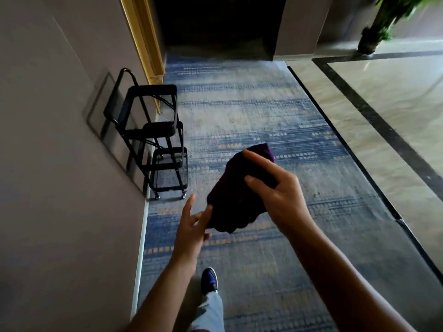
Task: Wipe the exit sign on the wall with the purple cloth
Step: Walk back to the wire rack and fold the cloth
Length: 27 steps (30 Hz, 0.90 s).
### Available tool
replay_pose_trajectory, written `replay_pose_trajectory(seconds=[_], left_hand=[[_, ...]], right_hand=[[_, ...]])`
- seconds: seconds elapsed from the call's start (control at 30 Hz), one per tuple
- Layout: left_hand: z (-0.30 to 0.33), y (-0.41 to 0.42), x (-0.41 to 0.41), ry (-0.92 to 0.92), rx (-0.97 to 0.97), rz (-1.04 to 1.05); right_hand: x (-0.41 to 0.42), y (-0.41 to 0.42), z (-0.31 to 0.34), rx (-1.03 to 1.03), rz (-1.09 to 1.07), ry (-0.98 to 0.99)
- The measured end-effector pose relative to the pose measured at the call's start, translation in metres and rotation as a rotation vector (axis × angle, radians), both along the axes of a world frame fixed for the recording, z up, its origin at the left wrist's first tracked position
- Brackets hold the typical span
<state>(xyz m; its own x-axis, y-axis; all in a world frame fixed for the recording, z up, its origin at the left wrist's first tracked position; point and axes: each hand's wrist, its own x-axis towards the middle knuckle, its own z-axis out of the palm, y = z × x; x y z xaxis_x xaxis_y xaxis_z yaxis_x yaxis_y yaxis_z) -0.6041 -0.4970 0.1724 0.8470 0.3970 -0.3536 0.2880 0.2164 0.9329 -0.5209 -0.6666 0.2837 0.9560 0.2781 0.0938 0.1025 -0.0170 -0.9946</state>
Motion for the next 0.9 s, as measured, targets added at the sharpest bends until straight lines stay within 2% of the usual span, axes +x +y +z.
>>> replay_pose_trajectory(seconds=[0.1,0.17,0.23,0.37,0.47,0.6,0.77,0.83,0.9], left_hand=[[-0.002,0.031,0.053,0.004,-0.195,-0.022],[0.011,0.050,0.093,-0.073,-0.286,-0.070],[0.030,0.073,0.140,-0.142,-0.304,-0.146],[0.048,0.102,0.215,-0.160,-0.400,-0.309],[0.033,0.100,0.251,-0.105,-0.410,-0.317],[0.026,0.075,0.304,0.031,-0.619,-0.303],[0.035,0.074,0.401,-0.036,-0.766,-0.070],[0.038,0.088,0.432,-0.159,-0.736,0.000],[0.042,0.100,0.458,-0.260,-0.594,0.005]], right_hand=[[0.050,0.029,0.014,0.168,0.014,0.099],[0.081,0.046,0.022,0.257,-0.004,0.165],[0.116,0.060,0.029,0.332,-0.043,0.199],[0.177,0.073,0.028,0.533,-0.068,0.350],[0.222,0.080,0.025,0.663,-0.041,0.442],[0.282,0.096,0.011,0.762,0.015,0.516],[0.390,0.100,-0.009,0.690,0.021,0.546],[0.438,0.097,-0.012,0.579,0.004,0.529],[0.482,0.097,-0.015,0.507,0.002,0.494]])
